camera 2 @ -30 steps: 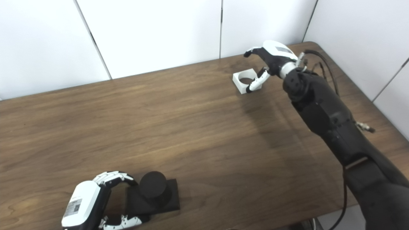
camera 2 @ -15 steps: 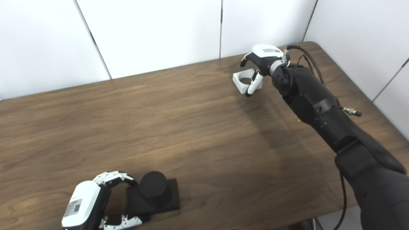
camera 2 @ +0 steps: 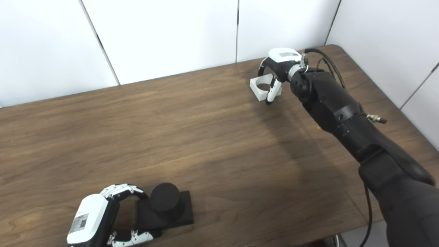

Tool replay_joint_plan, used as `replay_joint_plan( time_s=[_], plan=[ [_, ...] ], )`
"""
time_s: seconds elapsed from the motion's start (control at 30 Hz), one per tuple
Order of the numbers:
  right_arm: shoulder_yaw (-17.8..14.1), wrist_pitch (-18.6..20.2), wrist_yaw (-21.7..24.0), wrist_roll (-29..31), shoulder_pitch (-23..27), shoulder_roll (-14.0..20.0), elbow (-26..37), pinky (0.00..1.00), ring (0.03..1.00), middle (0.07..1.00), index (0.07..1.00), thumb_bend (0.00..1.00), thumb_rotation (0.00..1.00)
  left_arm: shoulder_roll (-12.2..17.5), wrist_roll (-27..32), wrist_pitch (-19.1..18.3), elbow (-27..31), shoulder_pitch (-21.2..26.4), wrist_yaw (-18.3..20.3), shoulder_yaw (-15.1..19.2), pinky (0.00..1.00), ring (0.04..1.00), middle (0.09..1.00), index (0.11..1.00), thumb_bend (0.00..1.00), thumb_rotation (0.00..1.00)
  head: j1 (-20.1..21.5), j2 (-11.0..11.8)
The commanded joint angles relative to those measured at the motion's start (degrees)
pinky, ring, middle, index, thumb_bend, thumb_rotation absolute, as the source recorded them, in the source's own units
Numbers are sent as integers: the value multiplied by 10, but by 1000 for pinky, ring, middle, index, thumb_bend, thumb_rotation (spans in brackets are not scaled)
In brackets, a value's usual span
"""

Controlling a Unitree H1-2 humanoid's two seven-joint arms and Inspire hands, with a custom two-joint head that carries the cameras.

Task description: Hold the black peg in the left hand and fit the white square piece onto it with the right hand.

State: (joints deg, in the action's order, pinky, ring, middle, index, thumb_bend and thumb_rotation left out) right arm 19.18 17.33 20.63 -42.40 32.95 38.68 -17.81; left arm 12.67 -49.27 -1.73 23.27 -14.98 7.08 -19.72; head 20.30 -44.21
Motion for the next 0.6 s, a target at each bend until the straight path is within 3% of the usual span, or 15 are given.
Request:
replay_joint_plan(
  time_s=[0.0, 0.17, 0.2, 0.3, 0.57],
  plan=[
    [-6, -12, -4, -11, 34, 22, 11, 958, 936, 881, 650, 822, 97, 0, -3, -7, -3, -9, 21, -8, 820, 760, 699, 483, 521, 48, 0, 0],
    [-5, -21, -11, -14, 34, 22, 3, 928, 923, 859, 604, 822, 74, 0, -3, -6, -3, -9, 21, -8, 819, 759, 699, 483, 521, 48, 1, 0],
    [-4, -25, -12, -15, 33, 23, 3, 912, 918, 853, 538, 646, 110, -1, -4, -5, -3, -9, 19, -8, 817, 758, 698, 483, 521, 48, 1, -1],
    [-7, -29, -15, -15, 30, 21, 1, 892, 910, 843, 496, 537, 132, -2, -4, -6, -2, -10, 18, -7, 817, 758, 697, 483, 521, 48, 2, 0],
    [-9, -32, -13, -18, 25, 20, -2, 885, 912, 841, 492, 525, 137, -3, 0, -4, 2, -9, 19, -5, 817, 757, 695, 483, 521, 47, 3, -1]
  ],
)
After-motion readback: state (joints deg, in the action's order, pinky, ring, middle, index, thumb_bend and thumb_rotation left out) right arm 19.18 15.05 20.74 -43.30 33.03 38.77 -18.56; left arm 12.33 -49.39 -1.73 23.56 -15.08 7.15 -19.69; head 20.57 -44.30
